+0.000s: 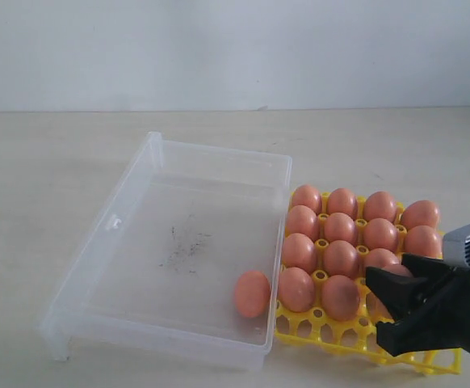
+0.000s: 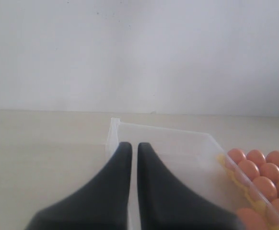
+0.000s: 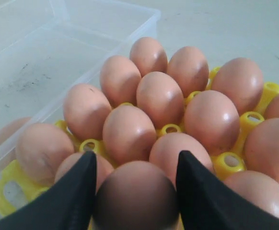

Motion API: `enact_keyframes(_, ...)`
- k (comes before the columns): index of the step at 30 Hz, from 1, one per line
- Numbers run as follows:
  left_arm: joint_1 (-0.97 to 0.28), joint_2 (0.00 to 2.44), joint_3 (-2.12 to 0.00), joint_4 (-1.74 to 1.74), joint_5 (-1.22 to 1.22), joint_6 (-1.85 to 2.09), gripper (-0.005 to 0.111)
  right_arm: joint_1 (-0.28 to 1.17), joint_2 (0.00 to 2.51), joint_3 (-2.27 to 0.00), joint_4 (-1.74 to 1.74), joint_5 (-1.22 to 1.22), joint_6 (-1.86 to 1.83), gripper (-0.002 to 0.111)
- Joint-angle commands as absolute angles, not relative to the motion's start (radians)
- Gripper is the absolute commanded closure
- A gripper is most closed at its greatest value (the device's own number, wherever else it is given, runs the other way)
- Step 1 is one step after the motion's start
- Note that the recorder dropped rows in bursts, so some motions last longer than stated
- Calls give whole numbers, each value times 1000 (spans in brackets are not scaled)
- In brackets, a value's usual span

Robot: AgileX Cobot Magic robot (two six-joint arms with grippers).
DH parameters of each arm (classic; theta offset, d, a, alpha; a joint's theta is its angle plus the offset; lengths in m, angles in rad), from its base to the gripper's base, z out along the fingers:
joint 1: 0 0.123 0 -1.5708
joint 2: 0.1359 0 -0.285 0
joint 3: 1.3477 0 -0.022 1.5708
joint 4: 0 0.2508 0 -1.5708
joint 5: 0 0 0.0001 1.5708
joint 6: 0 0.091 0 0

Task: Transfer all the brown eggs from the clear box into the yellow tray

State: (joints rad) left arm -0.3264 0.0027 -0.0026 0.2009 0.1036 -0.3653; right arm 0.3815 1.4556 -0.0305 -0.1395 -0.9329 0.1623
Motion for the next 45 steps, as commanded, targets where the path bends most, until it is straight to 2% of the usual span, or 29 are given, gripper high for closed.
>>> enact_keyframes(1, -334, 0, 0, 199, 103, -373, 103, 378, 1480, -31, -164, -981, 175, 109)
enact_keyframes(45, -334, 0, 0, 199, 104, -373, 103, 378, 1480, -63, -189, -861, 191, 108)
